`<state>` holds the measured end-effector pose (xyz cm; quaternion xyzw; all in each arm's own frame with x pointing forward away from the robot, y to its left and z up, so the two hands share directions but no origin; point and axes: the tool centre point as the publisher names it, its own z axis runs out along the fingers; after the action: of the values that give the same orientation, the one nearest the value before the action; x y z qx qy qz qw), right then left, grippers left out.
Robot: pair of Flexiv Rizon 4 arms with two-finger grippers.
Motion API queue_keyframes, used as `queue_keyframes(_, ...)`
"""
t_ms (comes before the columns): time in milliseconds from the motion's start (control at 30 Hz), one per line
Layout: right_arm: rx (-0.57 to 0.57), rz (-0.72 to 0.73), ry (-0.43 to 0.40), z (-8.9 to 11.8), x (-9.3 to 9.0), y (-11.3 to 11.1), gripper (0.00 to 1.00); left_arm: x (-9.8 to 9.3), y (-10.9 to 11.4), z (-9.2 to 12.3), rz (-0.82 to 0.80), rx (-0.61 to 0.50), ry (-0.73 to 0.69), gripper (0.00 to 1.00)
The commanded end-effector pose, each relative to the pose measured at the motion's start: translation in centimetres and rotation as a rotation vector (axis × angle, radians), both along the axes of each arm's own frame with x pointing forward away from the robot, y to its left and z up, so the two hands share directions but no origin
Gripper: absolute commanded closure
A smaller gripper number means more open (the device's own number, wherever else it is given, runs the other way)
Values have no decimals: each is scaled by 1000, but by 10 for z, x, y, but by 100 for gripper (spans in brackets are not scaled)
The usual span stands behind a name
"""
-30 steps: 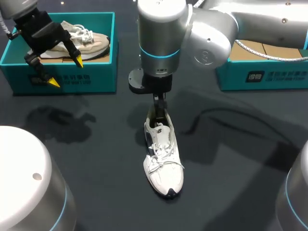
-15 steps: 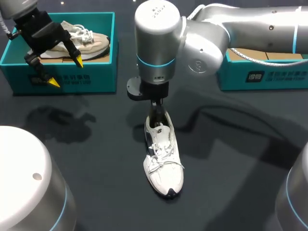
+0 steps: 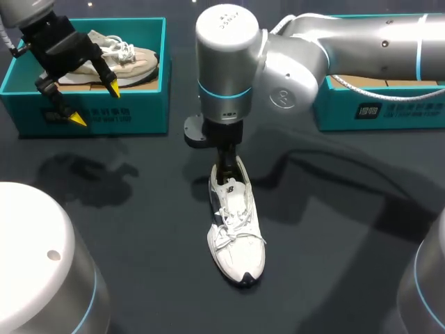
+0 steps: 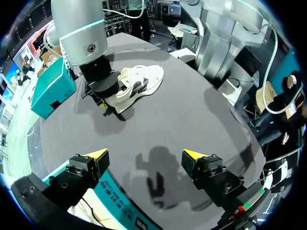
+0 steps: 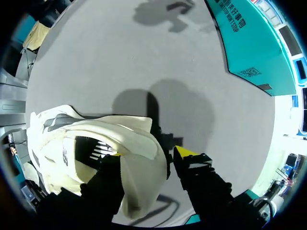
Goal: Take the shoe out of the shoebox, open the shoe tongue, remove and reinsert the insole, then place the shoe into the shoebox
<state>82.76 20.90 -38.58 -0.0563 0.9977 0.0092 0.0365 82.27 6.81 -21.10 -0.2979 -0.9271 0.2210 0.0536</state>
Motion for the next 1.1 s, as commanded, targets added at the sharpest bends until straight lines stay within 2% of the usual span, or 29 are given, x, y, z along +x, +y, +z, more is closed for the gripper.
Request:
queue_keyframes(33, 0, -2, 7, -4, 2, 1, 83, 0, 1, 0, -1, 2, 0, 0)
queue_keyframes(67, 0, -2, 8, -4, 2, 0, 94, 0, 1, 0, -1, 2, 0, 0)
queue_keyframes(100, -2, -5, 8, -4, 2, 0, 100, 0, 1, 0, -1, 2, 0, 0)
queue_keyframes(267, -6, -9, -7, 2, -2, -1, 100, 0, 1, 0, -1, 2, 0, 0)
queue_keyframes(433, -29, -10, -59, 22, -6, -5, 100, 0, 1, 0, -1, 2, 0, 0)
queue_keyframes(700, -84, -47, -130, 75, -7, -33, 100, 0, 1, 0, -1, 2, 0, 0)
queue_keyframes(867, -105, -50, -144, 109, -5, -52, 100, 0, 1, 0, -1, 2, 0, 0)
queue_keyframes(1100, -132, -39, -180, 154, 5, -78, 100, 0, 1, 0, -1, 2, 0, 0)
